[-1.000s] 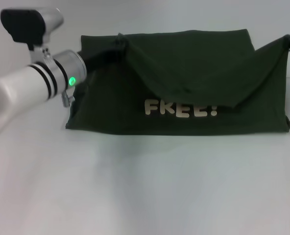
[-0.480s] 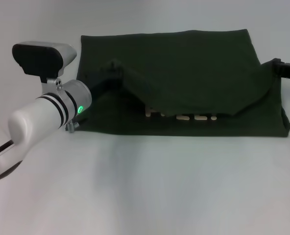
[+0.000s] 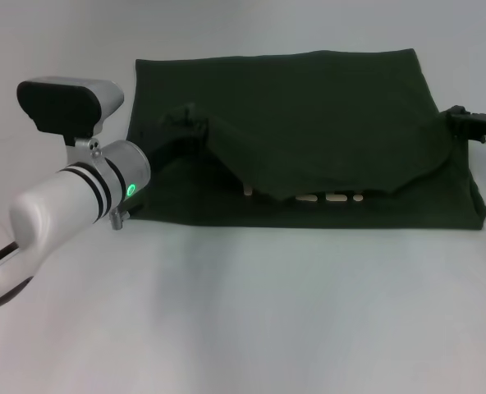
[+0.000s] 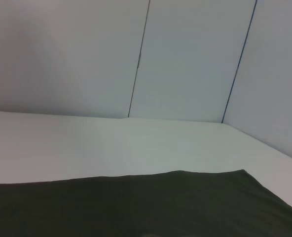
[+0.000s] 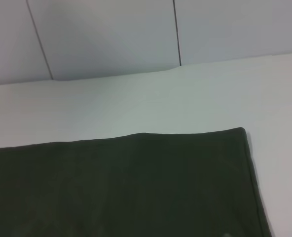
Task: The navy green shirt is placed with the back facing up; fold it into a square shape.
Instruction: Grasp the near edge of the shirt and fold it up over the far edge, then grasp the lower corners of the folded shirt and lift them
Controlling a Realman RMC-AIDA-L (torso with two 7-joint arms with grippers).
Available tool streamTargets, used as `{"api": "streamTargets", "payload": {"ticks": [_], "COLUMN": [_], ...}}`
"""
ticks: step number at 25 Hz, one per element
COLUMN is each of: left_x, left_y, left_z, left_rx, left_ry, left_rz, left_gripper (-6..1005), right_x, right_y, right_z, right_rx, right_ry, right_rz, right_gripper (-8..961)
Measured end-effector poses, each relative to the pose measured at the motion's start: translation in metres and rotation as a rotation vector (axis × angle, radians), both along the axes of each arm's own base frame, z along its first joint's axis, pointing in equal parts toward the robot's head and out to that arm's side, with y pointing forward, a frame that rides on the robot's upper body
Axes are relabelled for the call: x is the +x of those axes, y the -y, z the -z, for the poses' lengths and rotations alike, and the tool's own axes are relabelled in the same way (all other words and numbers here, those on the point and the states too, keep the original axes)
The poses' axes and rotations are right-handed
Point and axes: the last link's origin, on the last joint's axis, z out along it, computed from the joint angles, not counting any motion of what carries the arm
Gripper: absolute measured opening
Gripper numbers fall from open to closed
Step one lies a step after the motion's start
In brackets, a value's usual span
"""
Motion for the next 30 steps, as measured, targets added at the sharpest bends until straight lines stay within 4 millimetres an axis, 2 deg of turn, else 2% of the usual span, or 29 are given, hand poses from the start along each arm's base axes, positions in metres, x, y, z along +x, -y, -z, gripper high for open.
{"api": "streamTargets", "payload": {"ticks": [4, 10, 15, 18, 21, 24, 30], "left_x": [-0.004, -0.019, -0.03, -0.037, -0.045, -0.052, -0.065], "left_y": [0.001, 0.004, 0.018, 0.031, 0.043, 0.057, 0.074], "left_z": [-0.002, -0.018, -0.037, -0.039, -0.04, -0.041, -0.037], "left_rx": [0.007, 0.045, 0.059, 0.048, 0.031, 0.007, -0.06], "left_ry": [0.008, 0.118, 0.251, 0.297, 0.319, 0.306, 0.166], "left_rz": [-0.017, -0.068, -0.024, 0.004, 0.023, 0.065, 0.102], "left_gripper": [242, 367, 601, 720, 838, 883, 883], "right_x": [0.001, 0.002, 0.002, 0.002, 0.003, 0.002, 0.012], "right_y": [0.001, 0.0, 0.001, 0.006, 0.015, 0.027, 0.056], "right_z": [-0.002, -0.012, -0.019, -0.024, -0.029, -0.031, -0.04], "right_rx": [0.002, 0.021, 0.015, -0.019, -0.085, -0.155, -0.21], "right_ry": [0.014, 0.036, 0.011, -0.044, -0.111, -0.178, -0.318], "right_rz": [-0.005, -0.018, -0.041, -0.057, -0.071, -0.083, -0.074], "right_gripper": [142, 379, 510, 589, 614, 631, 632]}}
